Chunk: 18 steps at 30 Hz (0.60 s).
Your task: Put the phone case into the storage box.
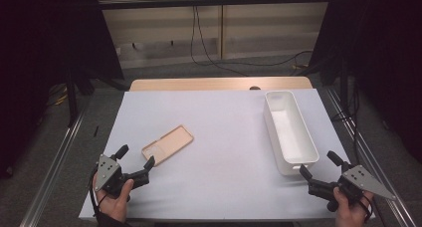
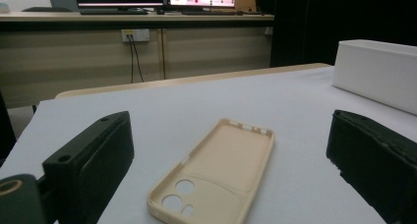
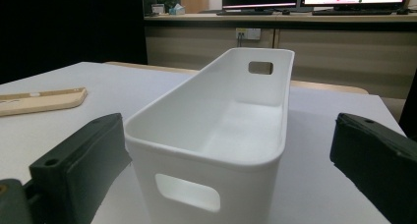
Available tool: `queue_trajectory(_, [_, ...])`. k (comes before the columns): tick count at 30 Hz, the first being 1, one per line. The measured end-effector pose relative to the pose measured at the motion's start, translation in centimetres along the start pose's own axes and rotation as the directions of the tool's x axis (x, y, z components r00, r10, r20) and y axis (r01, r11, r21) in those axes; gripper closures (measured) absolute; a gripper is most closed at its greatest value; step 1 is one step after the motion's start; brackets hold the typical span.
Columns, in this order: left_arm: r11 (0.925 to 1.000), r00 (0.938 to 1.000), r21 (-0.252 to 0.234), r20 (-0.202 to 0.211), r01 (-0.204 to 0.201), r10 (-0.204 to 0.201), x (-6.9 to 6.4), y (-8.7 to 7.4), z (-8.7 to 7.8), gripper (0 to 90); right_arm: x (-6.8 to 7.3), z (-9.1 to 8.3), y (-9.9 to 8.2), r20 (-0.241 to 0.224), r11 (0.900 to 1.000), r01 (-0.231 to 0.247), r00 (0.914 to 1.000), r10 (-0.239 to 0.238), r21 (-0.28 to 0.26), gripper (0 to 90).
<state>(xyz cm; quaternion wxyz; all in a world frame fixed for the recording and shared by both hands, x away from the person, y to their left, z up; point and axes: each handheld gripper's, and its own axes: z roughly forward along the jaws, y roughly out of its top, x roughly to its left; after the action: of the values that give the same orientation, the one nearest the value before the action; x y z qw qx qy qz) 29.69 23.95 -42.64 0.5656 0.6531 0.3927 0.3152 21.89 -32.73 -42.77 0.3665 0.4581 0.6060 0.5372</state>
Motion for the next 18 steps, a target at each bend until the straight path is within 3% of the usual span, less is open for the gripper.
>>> queue_trajectory(18, [0.9992, 0.9997, 0.03, 0.007, 0.025, -0.025, 0.05, 0.01, 0.19, 3.5, 0.0, 0.13, -0.23, -0.019, 0.9999, -0.009, 0.9998, 0.009, 0.013, 0.0])
